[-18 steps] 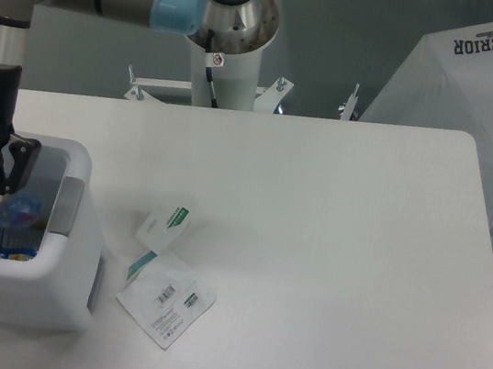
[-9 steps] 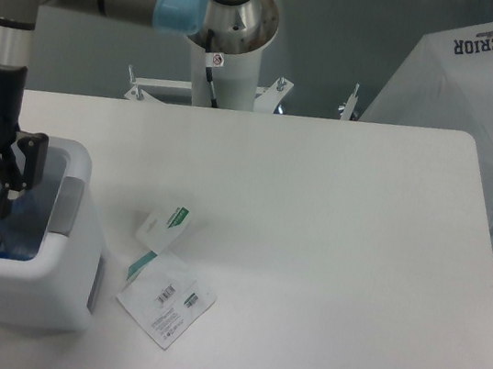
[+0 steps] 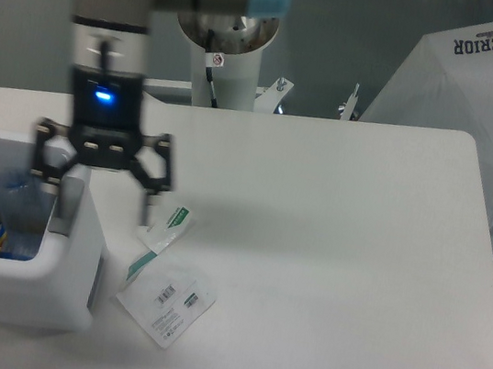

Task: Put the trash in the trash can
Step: 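Raise the gripper out of the bin and move over the white packet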

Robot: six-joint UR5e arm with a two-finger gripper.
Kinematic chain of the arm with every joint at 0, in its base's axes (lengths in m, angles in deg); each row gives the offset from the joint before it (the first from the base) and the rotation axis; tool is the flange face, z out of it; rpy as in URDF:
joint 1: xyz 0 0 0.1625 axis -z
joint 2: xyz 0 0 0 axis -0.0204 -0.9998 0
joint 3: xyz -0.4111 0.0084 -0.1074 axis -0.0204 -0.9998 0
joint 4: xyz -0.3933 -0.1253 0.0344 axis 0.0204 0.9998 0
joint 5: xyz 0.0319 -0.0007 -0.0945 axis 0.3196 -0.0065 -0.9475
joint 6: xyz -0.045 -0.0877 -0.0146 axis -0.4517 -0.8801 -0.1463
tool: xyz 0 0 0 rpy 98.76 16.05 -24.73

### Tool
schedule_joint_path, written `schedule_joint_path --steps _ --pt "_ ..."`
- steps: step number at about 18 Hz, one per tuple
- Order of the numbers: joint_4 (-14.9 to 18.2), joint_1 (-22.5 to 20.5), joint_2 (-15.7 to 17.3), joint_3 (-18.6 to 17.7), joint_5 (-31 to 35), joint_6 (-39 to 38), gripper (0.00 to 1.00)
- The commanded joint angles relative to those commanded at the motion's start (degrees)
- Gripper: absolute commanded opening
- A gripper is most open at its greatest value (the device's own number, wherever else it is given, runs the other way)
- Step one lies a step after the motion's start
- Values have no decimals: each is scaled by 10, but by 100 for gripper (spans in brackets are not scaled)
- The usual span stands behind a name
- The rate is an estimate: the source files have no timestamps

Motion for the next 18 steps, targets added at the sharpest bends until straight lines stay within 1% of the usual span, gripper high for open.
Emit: schedule_joint_path --steps 2,4,7,10,12,14,16,18 --pt "2 -21 -1 -27 -1 7 100" --pt "3 -36 0 -56 -1 42 100" --pt "11 -44 3 -96 1 132 100" --pt "37 -51 24 -141 6 203 100" --pt "41 -53 37 -167 8 283 99" --pt "42 -52 42 -180 11 367 99" --pt "49 -47 50 -196 26 425 99" --pt "49 -41 54 -221 45 481 99"
